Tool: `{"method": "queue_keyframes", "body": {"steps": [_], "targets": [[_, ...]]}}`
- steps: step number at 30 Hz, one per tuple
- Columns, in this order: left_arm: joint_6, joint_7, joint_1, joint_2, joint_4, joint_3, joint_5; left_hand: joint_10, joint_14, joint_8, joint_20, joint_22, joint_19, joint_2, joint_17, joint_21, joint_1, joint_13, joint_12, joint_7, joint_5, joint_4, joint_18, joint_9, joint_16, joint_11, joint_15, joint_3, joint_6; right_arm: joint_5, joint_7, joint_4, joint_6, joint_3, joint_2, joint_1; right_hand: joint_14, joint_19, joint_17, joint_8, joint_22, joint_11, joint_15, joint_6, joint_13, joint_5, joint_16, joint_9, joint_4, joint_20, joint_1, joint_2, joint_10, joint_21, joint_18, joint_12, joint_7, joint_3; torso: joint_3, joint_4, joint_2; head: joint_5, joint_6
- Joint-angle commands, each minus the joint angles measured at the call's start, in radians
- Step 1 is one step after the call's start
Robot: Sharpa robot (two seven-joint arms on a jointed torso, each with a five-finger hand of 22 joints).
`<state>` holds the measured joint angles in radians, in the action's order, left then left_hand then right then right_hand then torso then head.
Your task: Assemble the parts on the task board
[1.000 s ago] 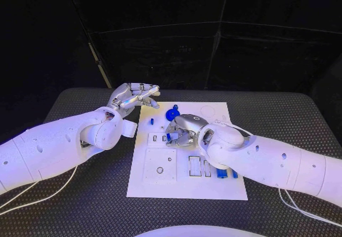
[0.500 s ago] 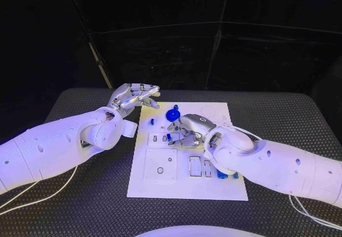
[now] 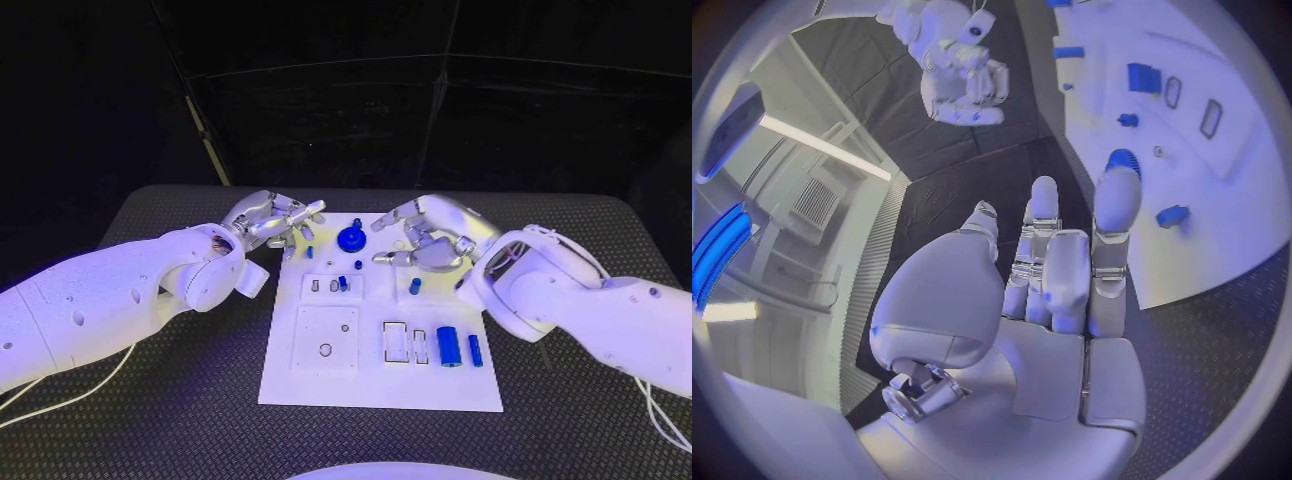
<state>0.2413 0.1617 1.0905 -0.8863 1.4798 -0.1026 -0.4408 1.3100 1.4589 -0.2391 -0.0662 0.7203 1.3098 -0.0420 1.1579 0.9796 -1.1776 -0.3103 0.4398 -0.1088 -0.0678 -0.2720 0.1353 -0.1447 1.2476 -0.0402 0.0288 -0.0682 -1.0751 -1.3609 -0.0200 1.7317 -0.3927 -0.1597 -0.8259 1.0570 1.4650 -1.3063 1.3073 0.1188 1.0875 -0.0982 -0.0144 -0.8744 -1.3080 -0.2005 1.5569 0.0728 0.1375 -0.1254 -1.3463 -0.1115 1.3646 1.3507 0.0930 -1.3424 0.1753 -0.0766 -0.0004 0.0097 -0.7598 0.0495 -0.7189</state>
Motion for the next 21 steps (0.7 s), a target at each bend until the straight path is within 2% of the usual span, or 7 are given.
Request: {"method": "queue_keyframes", "body": {"steps": [1, 2, 3, 6, 9, 15, 21], "targets": [[-0.129, -0.287, 0.003, -0.006, 0.019, -0.001, -0.295, -0.024, 0.047, -0.046, 0.006, 0.166, 0.016, -0.007, 0.209, 0.142, 0.026, -0.109, 0.133, 0.014, 0.014, -0.013, -0.026, -0.037, 0.177, 0.015, 0.01, -0.05, 0.001, 0.147, 0.036, 0.004, 0.02, -0.029, -0.025, 0.007, 0.094, 0.005, 0.217, 0.003, -0.002, 0.007, -0.003, -0.009, -0.001, -0.004, -0.005, 0.001, 0.005, 0.0, -0.012, 0.004, -0.003, -0.004, 0.004, 0.002, 0.002, 0.003, 0.0061, -0.0059, 0.011, 0.004, -0.001], [-0.147, -0.334, 0.004, -0.007, 0.024, -0.001, -0.331, -0.069, 0.061, -0.094, 0.01, 0.228, 0.016, -0.009, 0.268, 0.199, 0.034, -0.22, 0.263, 0.029, 0.01, -0.012, -0.026, -0.078, 0.225, 0.018, 0.016, -0.085, 0.015, 0.17, 0.036, 0.001, 0.018, -0.041, -0.032, 0.009, 0.094, 0.005, 0.217, 0.004, -0.002, 0.007, -0.002, -0.009, -0.001, -0.004, -0.005, 0.001, 0.005, 0.0, -0.012, 0.004, -0.003, -0.004, 0.004, 0.001, 0.002, 0.003, 0.0079, -0.0068, 0.014, 0.008, -0.001], [-0.169, -0.397, 0.009, -0.004, 0.027, -0.001, -0.372, -0.075, 0.079, -0.13, 0.007, 0.299, 0.026, -0.034, 0.329, 0.253, 0.039, -0.365, 0.404, 0.022, 0.02, -0.019, -0.036, -0.109, 0.268, 0.029, 0.02, -0.098, 0.024, 0.199, 0.036, -0.006, 0.013, -0.054, -0.04, 0.013, 0.095, 0.005, 0.218, 0.005, -0.001, 0.008, -0.002, -0.01, -0.003, -0.005, -0.005, 0.001, 0.005, 0.001, -0.014, 0.006, -0.001, -0.003, 0.003, -0.001, 0.001, 0.003, 0.0095, -0.0065, 0.017, 0.011, -0.001], [-0.226, -0.506, 0.025, 0.013, 0.026, -0.001, -0.443, -0.031, 0.112, -0.219, 0.017, 0.416, 0.059, -0.048, 0.413, 0.336, 0.047, -0.603, 0.63, 0.04, 0.017, -0.017, -0.05, -0.188, 0.323, 0.042, 0.027, -0.136, 0.039, 0.237, 0.035, -0.026, 0.005, -0.071, -0.048, 0.023, 0.095, 0.004, 0.22, 0.005, 0.0, 0.008, -0.001, -0.008, -0.011, -0.007, -0.004, 0.0, 0.0, 0.002, -0.022, 0.009, 0.006, -0.003, 0.003, -0.008, 0.001, 0.002, 0.0126, -0.0045, 0.024, 0.014, -0.002], [-0.277, -0.581, 0.039, 0.037, 0.019, 0.001, -0.519, -0.004, 0.112, -0.262, 0.019, 0.475, 0.081, -0.057, 0.413, 0.375, 0.071, -0.691, 0.708, 0.05, 0.02, -0.021, -0.061, -0.229, 0.323, 0.049, 0.037, -0.163, 0.046, 0.256, 0.033, -0.047, -0.001, -0.079, -0.048, 0.032, 0.095, 0.004, 0.22, 0.005, 0.0, 0.008, -0.001, -0.008, -0.011, -0.007, -0.004, 0.0, 0.0, 0.002, -0.022, 0.009, 0.006, -0.003, 0.003, -0.008, 0.001, 0.002, 0.0166, -0.0012, 0.03, 0.018, -0.007], [-0.331, -0.645, 0.065, 0.097, -0.009, 0.01, -0.637, -0.007, 0.112, -0.315, 0.028, 0.507, 0.086, -0.063, 0.413, 0.397, 0.097, -0.729, 0.743, 0.057, 0.021, -0.019, -0.065, -0.288, 0.323, 0.056, 0.044, -0.215, 0.078, 0.269, 0.023, -0.08, -0.003, -0.084, -0.038, 0.042, 0.094, 0.006, 0.215, 0.004, -0.005, 0.008, 0.0, -0.005, -0.009, -0.008, -0.006, -0.001, -0.002, 0.003, -0.024, 0.008, 0.005, -0.005, 0.004, -0.007, 0.001, 0.003, 0.0215, 0.0037, 0.037, 0.02, -0.011], [-0.355, -0.67, 0.089, 0.157, -0.038, 0.032, -0.698, 0.002, 0.112, -0.345, 0.031, 0.534, 0.094, -0.07, 0.413, 0.413, 0.112, -0.757, 0.765, 0.061, 0.021, -0.019, -0.07, -0.325, 0.323, 0.06, 0.047, -0.251, 0.094, 0.264, 0.015, -0.096, -0.001, -0.086, -0.028, 0.047, 0.094, 0.007, 0.213, 0.004, -0.006, 0.008, 0.0, -0.004, -0.009, -0.007, -0.007, -0.001, -0.002, 0.003, -0.024, 0.008, 0.005, -0.006, 0.004, -0.007, 0.001, 0.004, 0.025, 0.0025, 0.04, 0.018, -0.015]]}}
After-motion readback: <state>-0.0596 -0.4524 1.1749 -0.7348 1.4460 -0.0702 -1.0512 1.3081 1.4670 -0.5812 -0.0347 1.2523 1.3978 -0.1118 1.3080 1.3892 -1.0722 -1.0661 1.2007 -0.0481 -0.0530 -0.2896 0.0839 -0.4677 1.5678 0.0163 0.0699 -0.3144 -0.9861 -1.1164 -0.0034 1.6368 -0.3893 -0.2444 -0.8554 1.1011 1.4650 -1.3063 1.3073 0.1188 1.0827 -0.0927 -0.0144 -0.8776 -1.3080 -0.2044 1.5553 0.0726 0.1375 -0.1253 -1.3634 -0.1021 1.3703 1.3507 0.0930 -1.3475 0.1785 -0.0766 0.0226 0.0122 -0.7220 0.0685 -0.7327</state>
